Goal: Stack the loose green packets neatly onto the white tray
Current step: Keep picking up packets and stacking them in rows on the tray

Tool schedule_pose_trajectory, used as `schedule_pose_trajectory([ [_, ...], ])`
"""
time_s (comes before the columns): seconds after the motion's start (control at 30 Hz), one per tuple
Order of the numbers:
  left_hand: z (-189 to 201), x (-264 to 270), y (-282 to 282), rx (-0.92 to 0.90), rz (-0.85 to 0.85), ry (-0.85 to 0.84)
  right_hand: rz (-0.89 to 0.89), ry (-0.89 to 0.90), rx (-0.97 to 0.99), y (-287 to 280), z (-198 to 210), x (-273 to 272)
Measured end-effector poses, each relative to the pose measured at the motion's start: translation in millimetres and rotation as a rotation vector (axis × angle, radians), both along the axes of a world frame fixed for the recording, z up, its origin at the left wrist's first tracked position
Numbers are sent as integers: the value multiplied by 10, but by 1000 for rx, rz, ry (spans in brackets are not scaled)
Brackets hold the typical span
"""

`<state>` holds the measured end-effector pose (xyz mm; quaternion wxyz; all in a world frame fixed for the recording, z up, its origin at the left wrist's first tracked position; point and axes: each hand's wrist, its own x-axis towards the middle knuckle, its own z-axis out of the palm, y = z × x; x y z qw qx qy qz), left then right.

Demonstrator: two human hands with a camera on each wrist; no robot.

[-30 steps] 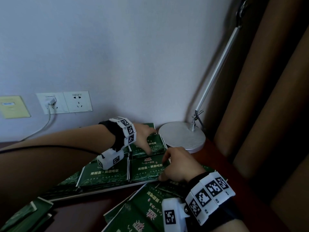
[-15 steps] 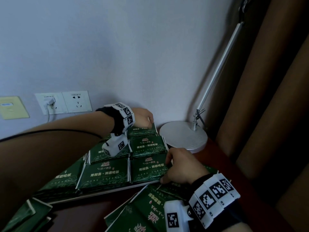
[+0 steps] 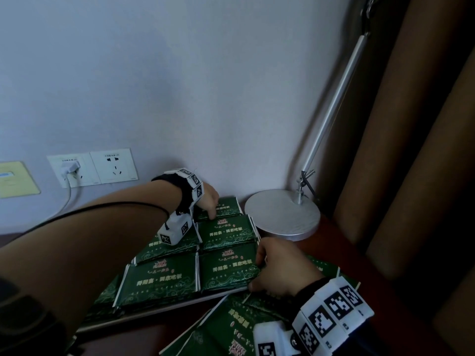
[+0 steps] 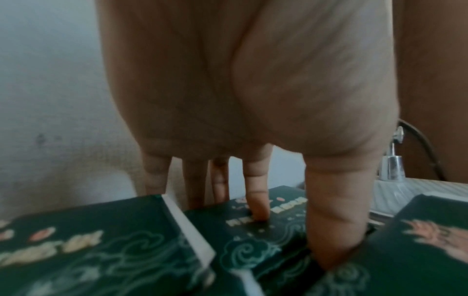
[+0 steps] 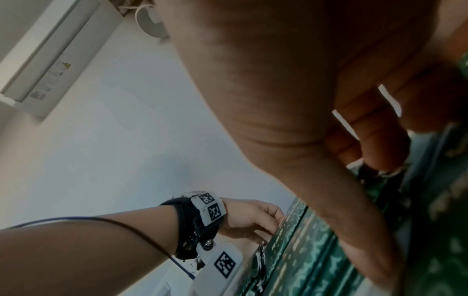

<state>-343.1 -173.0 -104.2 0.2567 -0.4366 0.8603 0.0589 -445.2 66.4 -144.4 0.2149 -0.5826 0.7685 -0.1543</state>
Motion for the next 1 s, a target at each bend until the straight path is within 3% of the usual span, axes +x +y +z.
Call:
schedule_pose_trajectory([
  [0.43,122,78,112,35,-15,93,-20,30,2,10,14,20],
  [0.57,266,202,269,-26,-15,238,-5,67,13,57,158,31],
  [0.77,546,531,1231,-107,-133,409,-1,13,-131,358,690,90],
  [0.9,430,869,1963,60,-150,389,-9,-69,-267,833,966,191],
  [1.0,188,1146,2302,157,-132,331,-3,-108,-210,1234,902,276],
])
